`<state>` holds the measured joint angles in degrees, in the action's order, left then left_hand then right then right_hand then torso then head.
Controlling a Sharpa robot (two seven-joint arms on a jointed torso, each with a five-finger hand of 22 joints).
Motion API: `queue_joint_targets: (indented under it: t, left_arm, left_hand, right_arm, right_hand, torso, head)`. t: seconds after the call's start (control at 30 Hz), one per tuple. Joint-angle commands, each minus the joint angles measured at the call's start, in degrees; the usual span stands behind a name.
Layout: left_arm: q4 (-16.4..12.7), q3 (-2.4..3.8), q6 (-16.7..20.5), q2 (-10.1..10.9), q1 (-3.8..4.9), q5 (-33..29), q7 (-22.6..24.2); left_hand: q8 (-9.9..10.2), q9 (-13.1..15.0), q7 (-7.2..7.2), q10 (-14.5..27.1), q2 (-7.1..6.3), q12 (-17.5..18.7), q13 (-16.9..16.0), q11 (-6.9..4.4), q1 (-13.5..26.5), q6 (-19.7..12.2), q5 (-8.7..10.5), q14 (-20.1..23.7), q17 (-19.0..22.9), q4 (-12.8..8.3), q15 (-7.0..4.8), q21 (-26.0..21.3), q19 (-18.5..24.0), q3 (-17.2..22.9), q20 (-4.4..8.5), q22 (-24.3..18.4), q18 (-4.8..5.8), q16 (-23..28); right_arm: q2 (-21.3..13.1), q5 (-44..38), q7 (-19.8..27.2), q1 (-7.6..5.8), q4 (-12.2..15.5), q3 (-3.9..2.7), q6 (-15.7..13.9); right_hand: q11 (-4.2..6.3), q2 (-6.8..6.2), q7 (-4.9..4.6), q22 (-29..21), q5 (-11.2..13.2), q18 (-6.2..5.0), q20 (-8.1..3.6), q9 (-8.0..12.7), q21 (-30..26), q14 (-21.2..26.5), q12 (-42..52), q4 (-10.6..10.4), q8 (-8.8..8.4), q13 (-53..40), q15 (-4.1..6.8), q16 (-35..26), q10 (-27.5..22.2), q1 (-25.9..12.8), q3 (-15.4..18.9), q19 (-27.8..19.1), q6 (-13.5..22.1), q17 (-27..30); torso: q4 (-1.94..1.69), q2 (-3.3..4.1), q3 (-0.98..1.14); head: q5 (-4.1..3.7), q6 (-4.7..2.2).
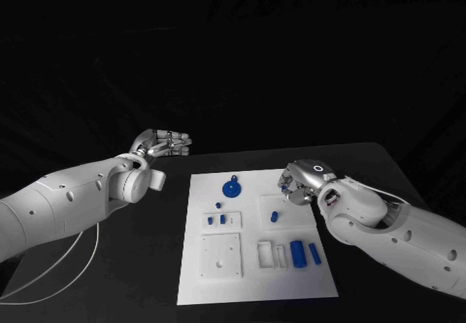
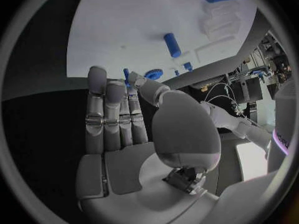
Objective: Assemble the parts on the task board
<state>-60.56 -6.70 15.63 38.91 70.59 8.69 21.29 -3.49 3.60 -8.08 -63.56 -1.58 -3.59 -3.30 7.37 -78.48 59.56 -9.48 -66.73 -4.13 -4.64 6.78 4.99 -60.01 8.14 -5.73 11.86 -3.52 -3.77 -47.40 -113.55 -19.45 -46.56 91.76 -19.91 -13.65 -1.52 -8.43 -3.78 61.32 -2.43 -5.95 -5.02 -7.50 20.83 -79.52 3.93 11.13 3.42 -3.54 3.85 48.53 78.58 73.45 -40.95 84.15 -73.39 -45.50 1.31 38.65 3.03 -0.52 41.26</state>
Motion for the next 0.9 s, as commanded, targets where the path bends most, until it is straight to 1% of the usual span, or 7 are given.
queue_joint_targets:
  t: [0.03,0.13,0.33,0.6,0.7,0.8,0.9]
  left_arm:
    - [0.43,0.05,-0.85,-0.41,-0.01,-0.33,0.31]
    - [0.75,0.04,-0.92,-0.69,-0.23,-0.33,0.35]
    - [2.00,0.04,-1.20,-1.76,-0.82,-0.33,0.69]
    - [4.03,0.05,-1.56,-3.59,-1.47,-0.42,1.03]
    - [4.94,0.05,-1.82,-4.55,-1.78,-0.47,1.18]
    - [5.59,0.05,-2.07,-5.29,-2.06,-0.49,1.28]
    - [5.93,0.05,-2.24,-5.72,-2.23,-0.50,1.33]
  left_hand:
    - [-0.04,-0.07,-0.03,0.12,0.47,0.11,-0.01,0.19,0.14,0.01,0.31,0.11,0.05,-0.10,-0.08,0.14,-0.41,-0.07,-0.04,-0.05,-0.69,0.24]
    - [-0.04,-0.07,-0.03,0.12,0.47,0.11,-0.01,0.19,0.14,0.01,0.31,0.11,0.05,-0.10,-0.08,0.14,-0.41,-0.07,-0.04,-0.05,-0.69,0.24]
    - [-0.05,-0.06,-0.02,0.12,0.57,0.11,-0.01,0.20,0.07,0.02,0.26,0.16,0.05,-0.09,-0.07,0.19,-0.41,-0.04,-0.05,-0.22,-0.70,0.24]
    - [-0.04,-0.06,-0.03,0.10,0.65,0.12,-0.01,0.19,0.05,-0.02,0.22,0.16,0.05,-0.16,-0.08,0.26,-0.41,0.02,-0.04,-0.38,-0.71,0.24]
    - [-0.04,-0.07,-0.05,0.09,0.74,0.12,-0.01,0.18,0.07,-0.05,0.19,0.17,0.06,-0.17,-0.08,0.30,-0.43,0.07,-0.04,-0.44,-0.71,0.24]
    - [-0.04,-0.07,-0.03,0.09,0.81,0.12,-0.01,0.18,0.06,-0.06,0.17,0.16,0.06,-0.18,-0.08,0.32,-0.43,0.11,-0.03,-0.47,-0.72,0.24]
    - [-0.04,-0.07,-0.03,0.09,0.81,0.12,-0.01,0.18,0.06,-0.06,0.17,0.16,0.06,-0.18,-0.08,0.32,-0.43,0.11,-0.03,-0.47,-0.72,0.24]
  right_arm:
    - [-0.41,1.96,1.18,0.02,1.96,-0.40,-1.20]
    - [-0.44,2.89,1.98,0.02,3.06,-0.57,-1.99]
    - [0.92,4.57,4.05,0.86,5.32,-0.74,-4.14]
    - [4.37,4.97,5.98,3.83,6.42,-0.31,-5.43]
    - [5.97,4.44,6.50,4.70,6.03,0.98,-5.29]
    - [7.17,3.97,6.95,5.04,5.41,2.71,-5.23]
    - [7.98,3.69,7.35,5.19,4.85,4.50,-5.11]
  right_hand:
    - [0.77,0.12,-0.13,0.07,-0.35,-1.16,-0.46,-0.07,0.37,-0.34,0.02,-0.28,0.30,-0.38,0.17,-0.25,1.06,0.12,0.04,1.95,-0.45,-0.13]
    - [0.77,0.09,-0.12,0.05,-0.35,-1.15,-0.47,-0.10,0.38,-0.44,0.00,-0.33,0.29,-0.35,0.18,-0.33,1.09,0.10,0.05,1.97,-0.48,-0.15]
    - [0.76,0.08,-0.12,-0.10,-0.35,-1.21,-0.52,-0.14,0.35,-0.67,-0.03,-0.45,0.28,-0.32,0.21,-0.64,1.08,0.21,-0.05,2.03,-0.43,-0.21]
    - [0.76,0.10,-0.12,-0.22,-0.35,-1.28,-0.52,-0.15,0.40,-0.83,-0.05,-0.47,0.27,-0.31,0.21,-0.79,1.07,0.23,-0.03,2.08,-0.42,-0.27]
    - [0.73,0.19,-0.13,-0.35,-0.35,-1.31,-0.47,-0.14,0.46,-0.89,-0.05,-0.38,0.28,-0.31,0.18,-0.96,1.00,0.31,0.08,2.06,-0.38,-0.34]
    - [0.73,0.19,-0.13,-0.35,-0.35,-1.31,-0.47,-0.14,0.46,-0.89,-0.05,-0.38,0.28,-0.31,0.18,-0.96,1.00,0.31,0.08,2.06,-0.38,-0.34]
    - [0.72,0.26,-0.15,-0.43,-0.35,-1.32,-0.46,-0.13,0.48,-0.91,-0.05,-0.34,0.27,-0.31,0.18,-1.04,0.98,0.28,0.12,2.05,-0.34,-0.40]
  torso:
    - [-0.04,-0.16,-0.09]
    - [-0.14,-0.44,-0.10]
    - [-0.25,-1.05,-0.21]
    - [-0.01,-1.83,-0.64]
    - [0.05,-2.11,-0.82]
    - [0.05,-2.46,-0.97]
    - [0.12,-2.62,-1.10]
  head:
    - [0.16,-0.65]
    - [0.42,-0.71]
    - [1.87,-0.31]
    - [4.93,0.53]
    - [5.89,0.98]
    - [6.74,1.50]
    - [7.05,1.67]
